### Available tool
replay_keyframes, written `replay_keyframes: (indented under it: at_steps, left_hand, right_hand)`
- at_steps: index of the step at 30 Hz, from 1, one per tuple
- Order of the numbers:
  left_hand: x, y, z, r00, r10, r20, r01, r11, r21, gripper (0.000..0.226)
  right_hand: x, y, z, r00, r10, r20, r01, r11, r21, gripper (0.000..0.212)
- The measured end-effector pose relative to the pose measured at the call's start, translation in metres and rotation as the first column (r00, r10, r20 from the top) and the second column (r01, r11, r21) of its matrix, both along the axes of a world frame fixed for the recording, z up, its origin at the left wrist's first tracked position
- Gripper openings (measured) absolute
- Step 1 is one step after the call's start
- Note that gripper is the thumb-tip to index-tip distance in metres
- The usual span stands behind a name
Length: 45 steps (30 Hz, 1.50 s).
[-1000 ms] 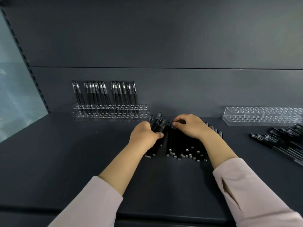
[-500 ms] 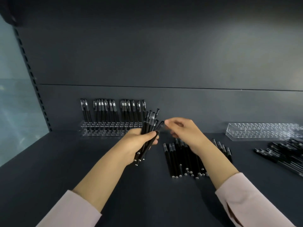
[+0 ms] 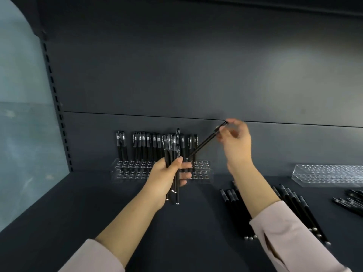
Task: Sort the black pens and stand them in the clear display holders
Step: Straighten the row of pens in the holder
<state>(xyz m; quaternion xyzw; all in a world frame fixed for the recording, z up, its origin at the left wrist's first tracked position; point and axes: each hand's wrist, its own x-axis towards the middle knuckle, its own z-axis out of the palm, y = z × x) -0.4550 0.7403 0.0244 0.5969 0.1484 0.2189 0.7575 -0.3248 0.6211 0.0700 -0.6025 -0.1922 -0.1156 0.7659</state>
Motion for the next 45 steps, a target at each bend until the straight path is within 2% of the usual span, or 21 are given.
replay_keyframes:
  at_steps: [3, 5, 8, 11, 19, 24, 29, 32, 34, 36, 38, 40, 45]
  left_hand:
    - [0.002, 0.003, -0.002, 1.0, -0.006, 0.004, 0.006, 0.999, -0.034, 0.013]
    - [0.004, 0.002, -0.003, 1.0, -0.011, 0.015, 0.012, 0.998, -0.061, 0.012]
    - [0.005, 0.003, -0.006, 0.999, -0.03, 0.045, 0.034, 0.995, -0.093, 0.013]
    - [0.002, 0.003, -0.008, 0.995, -0.062, 0.073, 0.071, 0.99, -0.118, 0.016]
    - [0.0, -0.001, -0.011, 0.997, -0.078, 0.0, 0.078, 0.997, 0.022, 0.016]
    - [0.0, 0.002, -0.011, 0.998, -0.055, 0.033, 0.056, 0.998, -0.028, 0.013]
    - [0.001, 0.0, -0.011, 0.996, -0.062, 0.058, 0.069, 0.99, -0.125, 0.018]
    - [0.0, 0.0, -0.011, 0.997, -0.072, 0.02, 0.073, 0.994, -0.085, 0.017]
    - [0.0, 0.0, -0.011, 0.998, -0.065, 0.012, 0.065, 0.997, -0.048, 0.017]
    - [0.0, -0.002, -0.011, 0.998, -0.059, 0.018, 0.06, 0.998, -0.026, 0.019]
    - [0.0, -0.003, -0.011, 0.998, -0.061, 0.026, 0.061, 0.998, -0.02, 0.019]
    - [0.0, -0.003, -0.012, 0.998, -0.061, 0.034, 0.061, 0.998, -0.002, 0.017]
    - [0.001, -0.006, -0.012, 0.998, -0.044, 0.054, 0.044, 0.999, -0.012, 0.018]
  right_hand:
    - [0.014, -0.001, -0.001, 0.969, -0.121, 0.215, 0.146, 0.984, -0.106, 0.022]
    - [0.021, 0.002, -0.005, 0.945, -0.111, 0.308, 0.176, 0.965, -0.192, 0.024]
    - [0.028, 0.007, -0.013, 0.927, -0.048, 0.371, 0.165, 0.942, -0.291, 0.026]
    - [0.03, 0.01, -0.015, 0.914, 0.01, 0.405, 0.141, 0.93, -0.341, 0.027]
    - [0.03, 0.009, -0.014, 0.911, 0.062, 0.408, 0.097, 0.929, -0.356, 0.027]
    - [0.035, 0.006, -0.018, 0.912, 0.047, 0.409, 0.119, 0.92, -0.373, 0.027]
    - [0.039, 0.013, -0.039, 0.881, 0.123, 0.456, 0.163, 0.827, -0.538, 0.029]
    - [0.033, 0.014, -0.042, 0.874, 0.071, 0.481, 0.192, 0.858, -0.476, 0.035]
    - [0.023, 0.012, -0.039, 0.878, 0.021, 0.479, 0.211, 0.88, -0.426, 0.03]
    - [0.01, 0.01, -0.034, 0.903, 0.087, 0.421, 0.127, 0.882, -0.454, 0.018]
    - [-0.004, 0.007, -0.028, 0.935, 0.28, 0.219, -0.143, 0.86, -0.49, 0.012]
    - [-0.013, 0.006, -0.026, 0.907, 0.419, 0.04, -0.362, 0.826, -0.432, 0.011]
    - [-0.015, 0.007, -0.025, 0.869, 0.481, -0.117, -0.493, 0.818, -0.296, 0.004]
